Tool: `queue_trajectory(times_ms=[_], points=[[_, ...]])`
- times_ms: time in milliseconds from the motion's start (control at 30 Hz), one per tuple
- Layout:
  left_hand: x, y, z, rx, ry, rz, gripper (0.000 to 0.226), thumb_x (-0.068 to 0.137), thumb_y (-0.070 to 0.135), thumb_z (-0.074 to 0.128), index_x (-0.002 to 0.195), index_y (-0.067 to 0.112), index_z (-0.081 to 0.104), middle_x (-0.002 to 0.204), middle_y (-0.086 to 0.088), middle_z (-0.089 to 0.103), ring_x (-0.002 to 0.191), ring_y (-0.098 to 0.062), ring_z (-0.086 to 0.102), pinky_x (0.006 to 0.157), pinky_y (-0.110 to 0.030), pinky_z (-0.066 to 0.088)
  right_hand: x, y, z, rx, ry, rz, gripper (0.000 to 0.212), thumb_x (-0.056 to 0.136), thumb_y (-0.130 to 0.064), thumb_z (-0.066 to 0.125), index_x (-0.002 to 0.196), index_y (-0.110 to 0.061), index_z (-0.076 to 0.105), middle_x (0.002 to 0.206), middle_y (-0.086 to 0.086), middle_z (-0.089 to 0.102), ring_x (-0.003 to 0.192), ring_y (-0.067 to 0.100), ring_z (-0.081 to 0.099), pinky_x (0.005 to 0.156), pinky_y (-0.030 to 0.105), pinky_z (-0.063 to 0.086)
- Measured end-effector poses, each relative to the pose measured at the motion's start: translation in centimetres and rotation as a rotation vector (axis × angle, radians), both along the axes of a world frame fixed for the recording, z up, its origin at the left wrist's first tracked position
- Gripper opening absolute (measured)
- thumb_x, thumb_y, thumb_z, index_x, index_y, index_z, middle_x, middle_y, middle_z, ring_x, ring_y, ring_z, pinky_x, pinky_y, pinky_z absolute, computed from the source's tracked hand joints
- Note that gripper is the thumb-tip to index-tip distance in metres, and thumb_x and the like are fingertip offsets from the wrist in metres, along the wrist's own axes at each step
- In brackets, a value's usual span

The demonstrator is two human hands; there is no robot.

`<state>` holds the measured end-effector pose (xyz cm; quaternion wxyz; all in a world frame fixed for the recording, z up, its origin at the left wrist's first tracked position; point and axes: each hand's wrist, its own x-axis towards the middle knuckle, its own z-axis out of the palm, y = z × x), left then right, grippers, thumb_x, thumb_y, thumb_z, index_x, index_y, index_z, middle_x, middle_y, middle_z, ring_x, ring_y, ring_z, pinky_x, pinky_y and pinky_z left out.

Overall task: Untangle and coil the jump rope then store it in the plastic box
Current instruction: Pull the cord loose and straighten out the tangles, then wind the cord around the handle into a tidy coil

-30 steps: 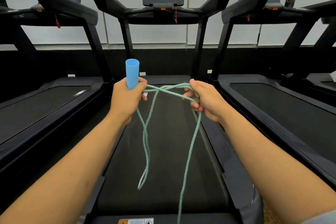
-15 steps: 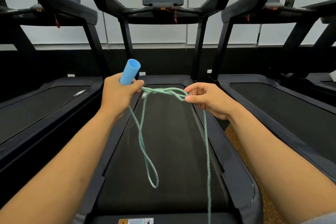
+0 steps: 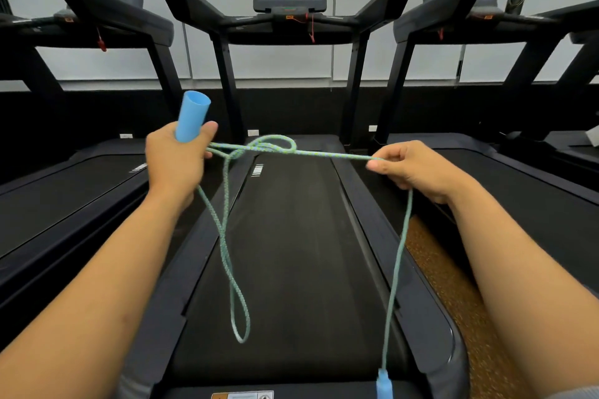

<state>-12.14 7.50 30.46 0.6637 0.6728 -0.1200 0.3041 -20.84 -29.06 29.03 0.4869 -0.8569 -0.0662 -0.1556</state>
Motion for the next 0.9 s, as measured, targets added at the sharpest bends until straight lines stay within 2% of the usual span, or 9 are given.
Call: queue_trajectory(times_ms=[200,333,500,567,633,700,767,833,900], points=[[0.8,3.6,0.3,-0.093,0.043,0.093,0.031,0.092,0.029,0.077,0.073,0.022,0.052,0.073,0.003,0.05,0.062,-0.012,0.051,0.061,-0.023,0.054,-0.9,-5.2,-1.3,0.234,-0.018,-0.095,0.023,0.104,-0.019,0.06,0.089,-0.013,0.076,0.055,-0.008,0.033,0.052,0.01,0.023,0.044,0.018,0.022],[0.5,2.1,0.4,-0.063,0.044,-0.028,0.028,0.09,0.026,0.079,0.075,0.019,0.055,0.074,-0.001,0.051,0.066,-0.016,0.054,0.07,-0.036,0.055,-0.7,-4.4,-1.8,0.122,0.036,-0.089,0.022,0.1,-0.033,0.064,0.096,-0.019,0.081,0.065,-0.004,0.049,0.056,0.011,0.031,0.049,0.022,0.028],[-1.4,-3.8,0.1,-0.016,0.005,-0.297,0.026,0.087,0.019,0.08,0.07,0.018,0.06,0.065,0.001,0.057,0.072,-0.023,0.06,0.076,-0.047,0.057,0.6,3.4,-1.5,-0.006,0.008,-0.013,0.026,0.103,-0.043,0.058,0.117,-0.03,0.076,0.105,-0.002,0.074,0.048,0.001,0.037,0.046,0.019,0.029],[-2.2,-5.5,-0.1,-0.036,0.0,-0.399,0.025,0.085,0.023,0.08,0.069,0.017,0.061,0.058,0.006,0.057,0.067,-0.021,0.059,0.091,-0.06,0.056,1.4,6.6,-1.4,0.01,-0.048,0.017,0.029,0.107,-0.041,0.051,0.118,-0.027,0.075,0.114,-0.003,0.075,0.041,0.0,0.044,0.044,0.013,0.03],[-2.9,-6.6,-0.1,-0.098,0.006,-0.51,0.027,0.09,0.018,0.077,0.07,0.014,0.06,0.058,0.003,0.051,0.054,-0.013,0.052,0.095,-0.063,0.056,2.1,9.1,-1.4,0.083,-0.083,0.029,0.034,0.11,-0.041,0.045,0.118,-0.025,0.073,0.115,-0.001,0.076,0.038,0.002,0.037,0.042,0.015,0.028],[-3.9,-7.2,0.2,-0.185,0.026,-0.629,0.026,0.096,0.011,0.07,0.073,0.01,0.058,0.064,-0.002,0.045,0.046,-0.009,0.045,0.087,-0.051,0.062,2.8,10.7,-1.8,0.197,-0.056,0.058,0.036,0.111,-0.039,0.042,0.119,-0.02,0.071,0.109,0.004,0.078,0.04,0.004,0.027,0.041,0.019,0.025],[-4.5,-7.4,0.5,-0.272,0.056,-0.739,0.025,0.099,0.012,0.066,0.075,0.009,0.057,0.065,-0.002,0.044,0.044,-0.008,0.042,0.07,-0.035,0.061,3.4,11.6,-2.5,0.284,-0.011,0.11,0.035,0.112,-0.035,0.04,0.119,-0.018,0.07,0.089,0.008,0.074,0.041,0.006,0.024,0.041,0.02,0.021],[-4.8,-7.4,0.6,-0.365,0.106,-0.849,0.029,0.098,0.016,0.065,0.071,0.01,0.058,0.06,-0.001,0.041,0.042,-0.008,0.04,0.058,-0.028,0.054,3.8,11.7,-3.6,0.322,0.082,0.17,0.031,0.112,-0.033,0.041,0.117,-0.022,0.07,0.061,0.003,0.057,0.04,0.007,0.026,0.044,0.022,0.018],[-4.9,-7.3,0.7,-0.458,0.151,-0.921,0.034,0.098,0.016,0.064,0.064,0.012,0.06,0.057,0.001,0.039,0.04,-0.008,0.038,0.053,-0.025,0.049,3.7,11.8,-4.7,0.377,0.291,0.359,0.028,0.111,-0.023,0.043,0.122,-0.026,0.068,0.048,-0.002,0.038,0.038,0.006,0.026,0.045,0.023,0.015]])
